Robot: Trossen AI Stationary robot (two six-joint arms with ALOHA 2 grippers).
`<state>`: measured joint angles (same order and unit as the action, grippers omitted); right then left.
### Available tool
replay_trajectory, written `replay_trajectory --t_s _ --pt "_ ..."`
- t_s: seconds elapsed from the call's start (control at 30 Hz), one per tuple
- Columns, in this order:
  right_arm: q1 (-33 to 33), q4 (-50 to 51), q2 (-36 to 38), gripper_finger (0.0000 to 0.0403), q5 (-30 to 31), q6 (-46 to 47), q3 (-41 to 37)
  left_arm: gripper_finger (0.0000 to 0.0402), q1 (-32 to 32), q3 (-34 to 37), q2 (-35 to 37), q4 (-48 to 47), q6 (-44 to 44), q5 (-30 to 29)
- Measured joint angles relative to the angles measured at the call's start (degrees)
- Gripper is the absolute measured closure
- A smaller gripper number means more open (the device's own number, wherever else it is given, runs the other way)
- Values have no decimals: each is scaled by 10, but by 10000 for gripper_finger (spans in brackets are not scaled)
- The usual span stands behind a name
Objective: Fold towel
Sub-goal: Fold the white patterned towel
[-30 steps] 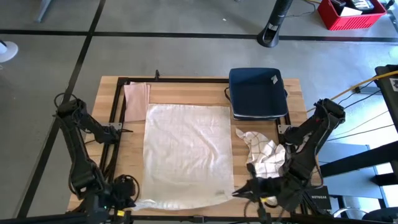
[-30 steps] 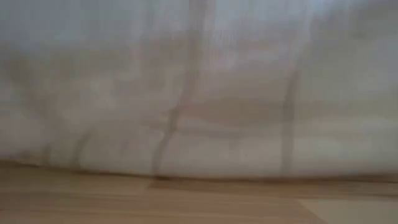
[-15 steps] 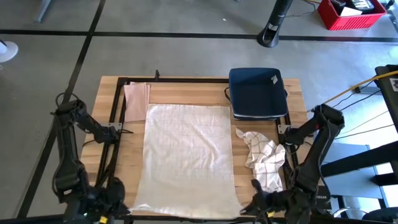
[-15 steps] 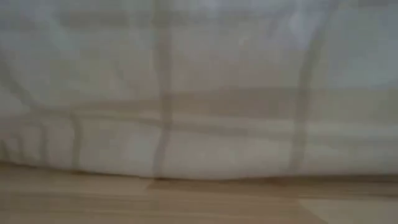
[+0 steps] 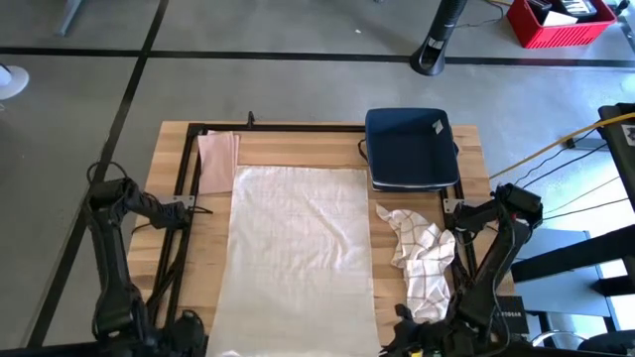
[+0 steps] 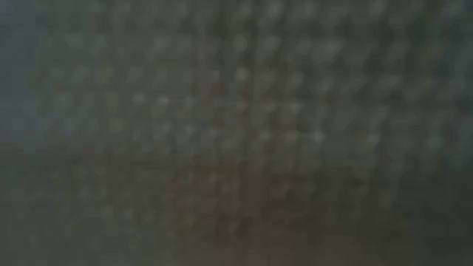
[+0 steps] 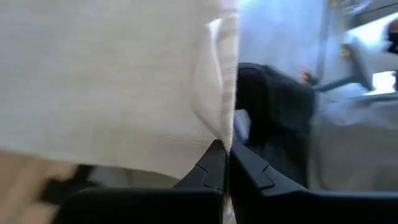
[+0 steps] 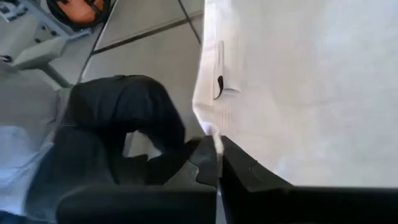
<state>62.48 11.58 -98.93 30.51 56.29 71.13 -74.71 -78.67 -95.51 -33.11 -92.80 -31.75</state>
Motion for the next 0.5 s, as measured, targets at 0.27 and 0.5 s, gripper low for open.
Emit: replay_trajectory --t_s 0.27,0.5 --pt "-15 55 28 400 55 -67 23 401 8 0 16 -31 56 -71" --pt "-99 262 63 397 127 -93 28 401 64 0 65 -326 0 -126"
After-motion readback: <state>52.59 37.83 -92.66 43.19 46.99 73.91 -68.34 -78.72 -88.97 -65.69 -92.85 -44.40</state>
